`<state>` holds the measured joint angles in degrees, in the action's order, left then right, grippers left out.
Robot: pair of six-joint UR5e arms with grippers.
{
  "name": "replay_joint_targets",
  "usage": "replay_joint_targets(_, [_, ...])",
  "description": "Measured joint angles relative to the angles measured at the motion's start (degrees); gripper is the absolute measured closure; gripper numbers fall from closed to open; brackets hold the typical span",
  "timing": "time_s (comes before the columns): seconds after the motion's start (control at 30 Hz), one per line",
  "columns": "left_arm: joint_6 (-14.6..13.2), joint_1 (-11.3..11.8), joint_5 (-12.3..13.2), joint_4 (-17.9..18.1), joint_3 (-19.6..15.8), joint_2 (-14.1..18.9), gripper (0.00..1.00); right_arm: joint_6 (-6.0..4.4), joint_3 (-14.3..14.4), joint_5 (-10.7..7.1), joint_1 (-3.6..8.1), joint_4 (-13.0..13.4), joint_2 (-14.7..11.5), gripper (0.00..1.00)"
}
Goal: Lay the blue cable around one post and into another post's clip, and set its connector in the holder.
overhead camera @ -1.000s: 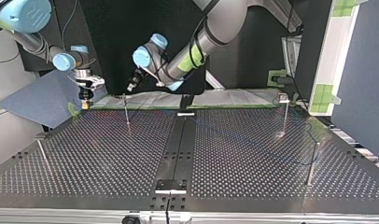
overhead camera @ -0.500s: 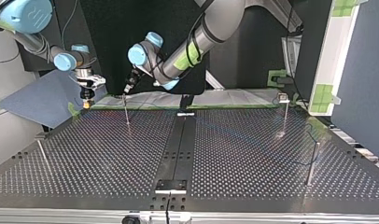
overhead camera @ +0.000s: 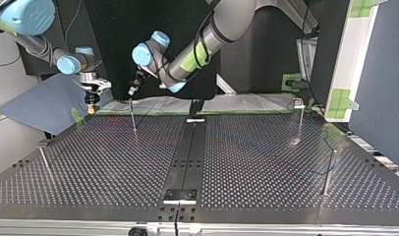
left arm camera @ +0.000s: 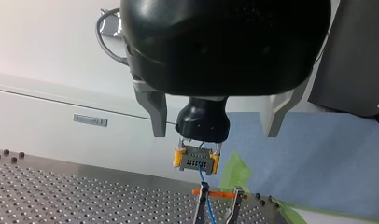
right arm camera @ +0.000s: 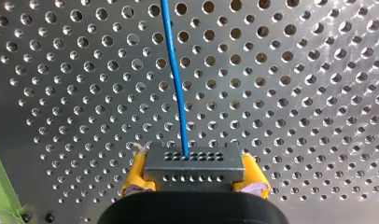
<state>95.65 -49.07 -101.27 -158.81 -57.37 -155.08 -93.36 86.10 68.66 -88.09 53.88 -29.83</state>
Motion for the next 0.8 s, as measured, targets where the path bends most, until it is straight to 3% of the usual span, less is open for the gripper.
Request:
replay_joint_targets(0.2, [0.2, -0.1, -1.1, -0.9, 0.0, 0.0, 0.0, 0.0, 0.0, 0.01, -0.09, -0.1, 0.1, 1.0])
replay_joint_targets(0.47, [3.0, -0.1, -2.1, -4.6, 0.0, 0.0, 0.0, 0.14, 0.0, 0.11, -0.14, -0.3, 0.1, 1.0])
replay_joint_targets(0.8, [3.7, -0.1, -4.0, -9.4, -0.1, 0.0, 0.0, 0.42, 0.0, 0.06, -0.27, -0.6, 0.1, 1.0])
